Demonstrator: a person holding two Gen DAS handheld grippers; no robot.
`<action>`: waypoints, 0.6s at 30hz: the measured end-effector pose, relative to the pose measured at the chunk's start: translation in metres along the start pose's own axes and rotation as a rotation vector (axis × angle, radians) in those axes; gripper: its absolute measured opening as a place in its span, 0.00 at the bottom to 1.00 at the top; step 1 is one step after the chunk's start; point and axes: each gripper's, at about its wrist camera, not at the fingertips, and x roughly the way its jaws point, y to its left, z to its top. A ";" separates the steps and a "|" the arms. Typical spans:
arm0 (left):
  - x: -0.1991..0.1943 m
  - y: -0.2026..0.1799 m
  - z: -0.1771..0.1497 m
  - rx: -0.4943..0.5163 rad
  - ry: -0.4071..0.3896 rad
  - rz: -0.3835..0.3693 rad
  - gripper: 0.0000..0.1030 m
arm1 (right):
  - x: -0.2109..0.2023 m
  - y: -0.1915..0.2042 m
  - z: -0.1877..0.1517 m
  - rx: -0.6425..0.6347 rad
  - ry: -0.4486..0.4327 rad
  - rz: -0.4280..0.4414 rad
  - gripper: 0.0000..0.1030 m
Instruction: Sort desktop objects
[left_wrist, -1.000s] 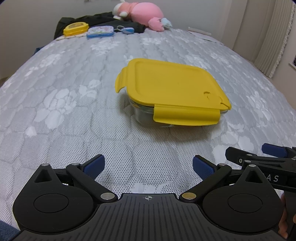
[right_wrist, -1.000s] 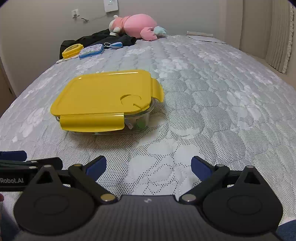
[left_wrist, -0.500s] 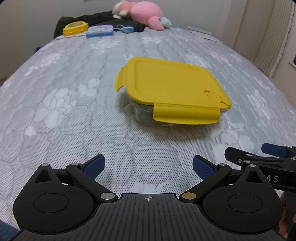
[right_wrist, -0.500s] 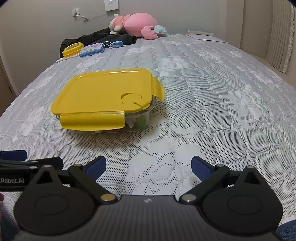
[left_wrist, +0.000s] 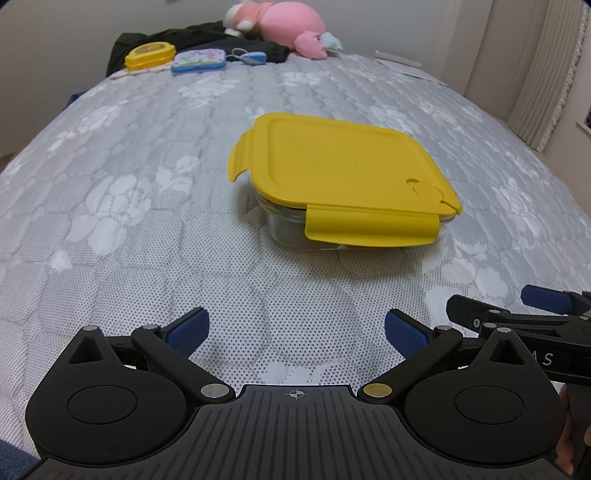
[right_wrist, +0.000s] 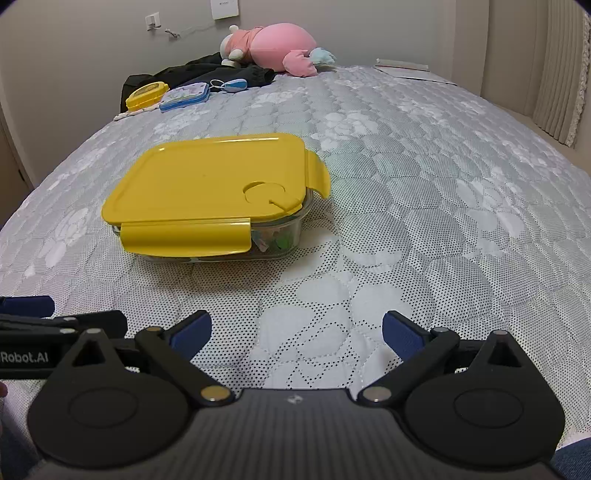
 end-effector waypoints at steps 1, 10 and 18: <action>0.000 0.000 0.000 0.000 0.000 0.000 1.00 | 0.000 0.000 0.000 -0.001 -0.001 -0.001 0.97; -0.006 0.009 0.002 -0.057 -0.019 -0.014 1.00 | -0.002 -0.007 0.007 0.062 0.004 0.022 0.97; 0.004 0.025 0.013 -0.093 0.128 -0.015 1.00 | -0.009 -0.019 0.019 0.063 0.066 0.010 0.99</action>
